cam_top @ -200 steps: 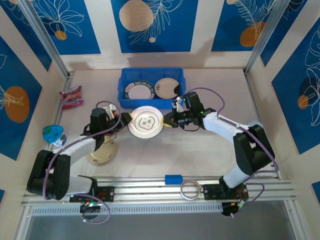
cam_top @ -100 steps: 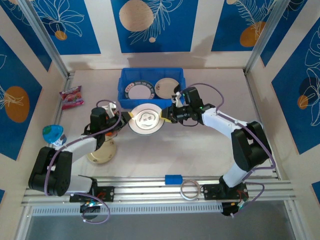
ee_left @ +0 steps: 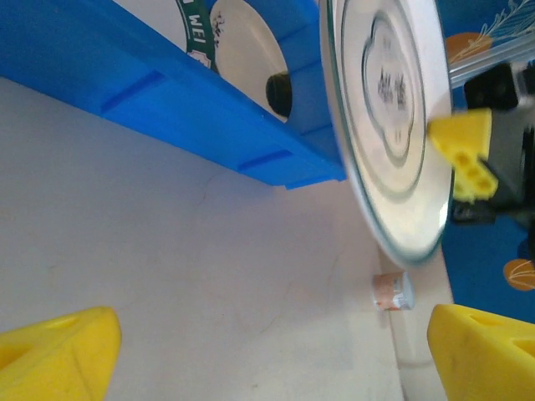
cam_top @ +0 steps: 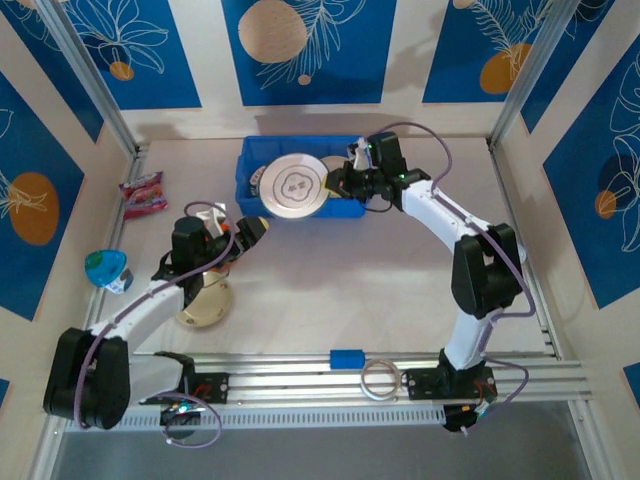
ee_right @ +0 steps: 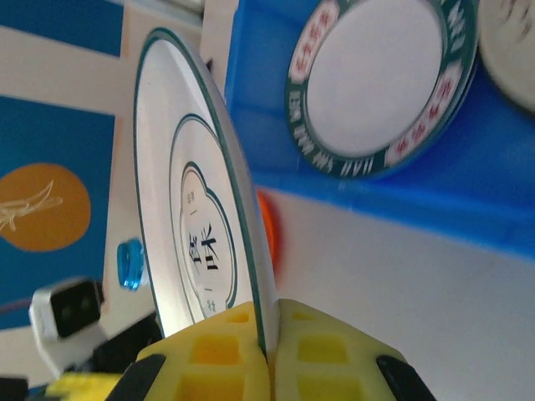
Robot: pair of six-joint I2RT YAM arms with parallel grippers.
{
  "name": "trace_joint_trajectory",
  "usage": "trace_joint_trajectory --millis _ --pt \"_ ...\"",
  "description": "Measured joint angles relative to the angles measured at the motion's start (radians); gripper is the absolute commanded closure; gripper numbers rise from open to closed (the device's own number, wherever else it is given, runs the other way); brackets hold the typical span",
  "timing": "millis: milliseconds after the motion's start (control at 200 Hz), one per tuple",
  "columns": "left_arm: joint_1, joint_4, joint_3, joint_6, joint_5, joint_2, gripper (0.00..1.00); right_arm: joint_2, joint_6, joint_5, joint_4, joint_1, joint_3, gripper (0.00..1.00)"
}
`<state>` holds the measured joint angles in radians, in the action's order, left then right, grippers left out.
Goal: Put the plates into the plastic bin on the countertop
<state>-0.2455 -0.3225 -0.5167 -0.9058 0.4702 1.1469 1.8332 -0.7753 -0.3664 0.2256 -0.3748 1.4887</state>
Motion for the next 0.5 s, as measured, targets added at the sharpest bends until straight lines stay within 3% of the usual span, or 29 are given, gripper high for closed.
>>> trace_joint_trajectory --millis 500 --pt "0.000 0.241 0.000 0.128 -0.068 -0.126 0.06 0.447 0.019 0.045 0.079 0.016 0.453 1.00"
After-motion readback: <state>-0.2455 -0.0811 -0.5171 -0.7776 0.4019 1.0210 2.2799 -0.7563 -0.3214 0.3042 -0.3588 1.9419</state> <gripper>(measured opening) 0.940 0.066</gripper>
